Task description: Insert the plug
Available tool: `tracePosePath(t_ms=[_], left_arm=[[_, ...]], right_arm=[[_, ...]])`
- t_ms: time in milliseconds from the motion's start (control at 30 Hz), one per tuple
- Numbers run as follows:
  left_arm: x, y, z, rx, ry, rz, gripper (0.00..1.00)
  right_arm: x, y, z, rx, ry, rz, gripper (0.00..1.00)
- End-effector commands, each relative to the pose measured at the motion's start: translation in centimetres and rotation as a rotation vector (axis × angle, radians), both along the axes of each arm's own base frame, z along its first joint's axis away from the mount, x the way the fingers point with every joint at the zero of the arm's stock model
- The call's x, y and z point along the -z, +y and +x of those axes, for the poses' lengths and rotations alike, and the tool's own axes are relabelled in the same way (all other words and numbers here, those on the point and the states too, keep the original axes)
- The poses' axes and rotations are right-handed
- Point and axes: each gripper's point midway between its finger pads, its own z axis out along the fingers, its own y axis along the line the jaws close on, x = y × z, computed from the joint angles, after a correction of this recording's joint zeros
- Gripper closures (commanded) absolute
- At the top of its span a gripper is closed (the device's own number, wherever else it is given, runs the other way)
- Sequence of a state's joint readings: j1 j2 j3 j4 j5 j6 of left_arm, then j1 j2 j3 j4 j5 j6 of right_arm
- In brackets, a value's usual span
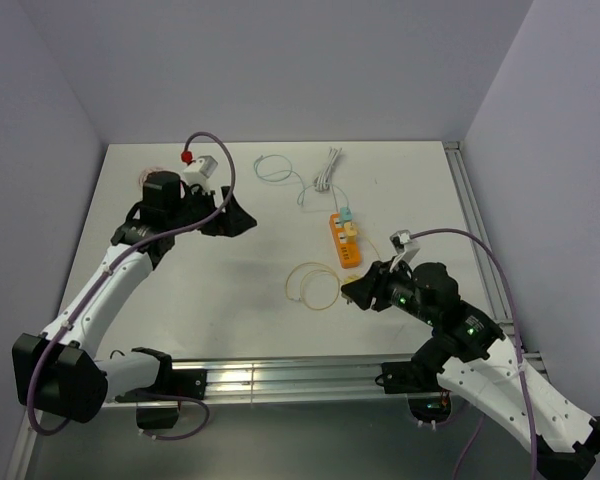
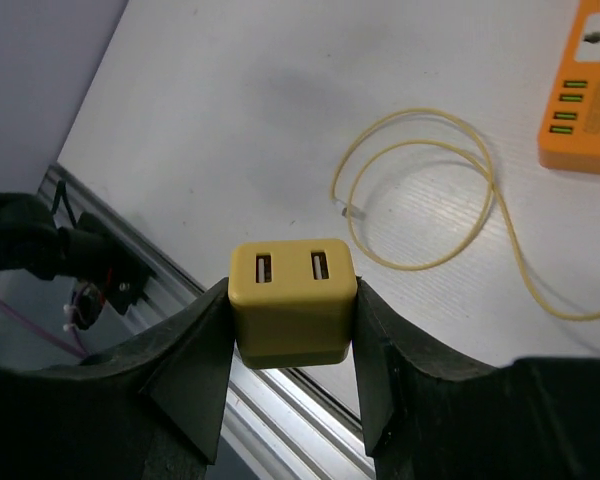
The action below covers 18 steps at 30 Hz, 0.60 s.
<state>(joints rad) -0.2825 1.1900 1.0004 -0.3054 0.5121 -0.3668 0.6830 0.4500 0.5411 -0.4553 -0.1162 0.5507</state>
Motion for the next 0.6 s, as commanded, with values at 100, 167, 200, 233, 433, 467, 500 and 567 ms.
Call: tracePosePath(t_ms=[100, 167, 200, 233, 433, 467, 500, 567], left_arm=[[-1.2, -4.0, -2.9, 0.188, -0.042, -0.003, 0.03], [-1.0, -5.8, -4.6, 0.259, 0.01, 0.0, 0.03], [-1.0, -6.4, -5.3, 0.283, 0.025, -0.005, 0.02], [-1.3, -7.0, -6.1, 0.304, 0.048, -0.027, 0.03], [-2.5, -10.7, -11.1, 0.433, 0.131, -0.116, 0.03], [-2.3, -11.6, -12.4, 0.463, 0.151, -0.12, 0.03], [-2.2, -12.0, -12.9, 0.474, 0.167, -0.125, 0.03], [-1.5, -13.2, -14.3, 0.491, 0.245, -0.131, 0.04]], right_arm=[[-2.4, 2.6, -1.0, -0.204, -0.164, 0.064, 1.0], [-2.5, 3.0, -1.4, -0.246, -0.186, 0.07, 1.0], [-2.6, 3.2, -1.6, -0.264, -0.192, 0.074, 1.0], [-2.6, 3.3, -1.8, -0.285, -0.202, 0.073, 1.0], [-2.3, 4.6, -3.7, -0.432, -0.199, 0.105, 1.0], [-2.3, 4.8, -3.9, -0.445, -0.201, 0.111, 1.0], [-2.4, 4.9, -4.2, -0.46, -0.201, 0.115, 1.0], [-2.2, 5.1, -4.7, -0.484, -0.199, 0.119, 1.0]])
